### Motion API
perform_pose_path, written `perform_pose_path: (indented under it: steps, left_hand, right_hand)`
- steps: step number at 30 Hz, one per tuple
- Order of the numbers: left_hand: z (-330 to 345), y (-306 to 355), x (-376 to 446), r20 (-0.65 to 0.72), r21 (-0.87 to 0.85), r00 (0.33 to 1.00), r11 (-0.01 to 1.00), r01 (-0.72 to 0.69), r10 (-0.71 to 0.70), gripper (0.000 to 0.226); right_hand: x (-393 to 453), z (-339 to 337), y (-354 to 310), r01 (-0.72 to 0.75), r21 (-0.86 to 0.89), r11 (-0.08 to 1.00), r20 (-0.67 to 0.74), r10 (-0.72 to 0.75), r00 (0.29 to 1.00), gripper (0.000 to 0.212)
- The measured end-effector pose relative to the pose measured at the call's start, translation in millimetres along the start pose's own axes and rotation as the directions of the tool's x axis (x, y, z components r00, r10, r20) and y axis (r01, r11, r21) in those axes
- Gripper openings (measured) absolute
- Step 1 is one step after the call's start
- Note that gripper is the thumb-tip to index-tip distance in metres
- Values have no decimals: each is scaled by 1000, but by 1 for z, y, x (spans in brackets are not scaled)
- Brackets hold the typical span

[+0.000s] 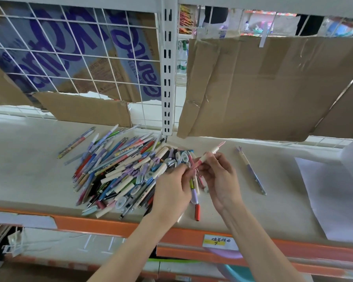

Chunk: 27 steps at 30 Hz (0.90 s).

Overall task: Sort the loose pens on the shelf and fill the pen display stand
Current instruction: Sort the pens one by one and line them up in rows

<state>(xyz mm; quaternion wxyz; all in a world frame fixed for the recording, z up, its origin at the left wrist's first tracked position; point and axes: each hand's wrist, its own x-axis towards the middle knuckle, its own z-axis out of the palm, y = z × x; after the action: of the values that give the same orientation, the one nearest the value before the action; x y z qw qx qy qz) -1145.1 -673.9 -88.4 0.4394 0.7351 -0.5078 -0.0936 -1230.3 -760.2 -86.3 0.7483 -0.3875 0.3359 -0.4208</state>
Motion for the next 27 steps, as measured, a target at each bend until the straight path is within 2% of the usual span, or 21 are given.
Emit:
perform_pose_path:
  steps: [2,7,10,14,17,19,21,22,23,25,27]
  left_hand:
    - [3,1,1,-10,41,1000,999,-23,24,23]
    - [2,-6,7,89,46,996,999,-8,4,30]
    - [0,-8,9,168,89,986,996,-9,-6,21]
    - [-7,-7,7,232,-45,972,998,39,-27,25]
    - [-12,-3,7,269,-189,960,973,134,-80,29]
    - [-14,0,10,334,-343,927,893,290,-173,32]
    - [-19,-1,13,505,-537,823,652,535,-260,31]
    - [-23,-4,13,599,-582,760,515,630,-253,31]
    - [-26,-7,12,659,-597,717,423,682,-226,30]
    - [-31,-12,7,694,-603,693,367,708,-197,27]
    - [-32,-16,5,682,-605,699,372,704,-212,26]
  right_hand:
    - [0,-2,-2,0,-23,1000,-15,0,1000,22]
    - [3,-4,-15,-15,-99,995,34,18,999,16]
    - [4,-1,-20,12,-155,988,36,-6,999,16]
    - [4,1,-24,57,-178,982,36,-51,998,15]
    - [3,1,-26,61,-148,987,78,-50,996,16]
    - [4,2,-25,59,-137,989,98,-46,994,17]
    - [7,2,-26,54,-85,995,108,-45,993,18]
    - [10,1,-29,51,-33,998,105,-48,993,20]
    - [13,-1,-34,49,21,999,96,-51,994,22]
    - [19,-7,-47,59,68,996,77,-64,995,27]
    - [22,-12,-54,89,24,996,77,-91,993,28]
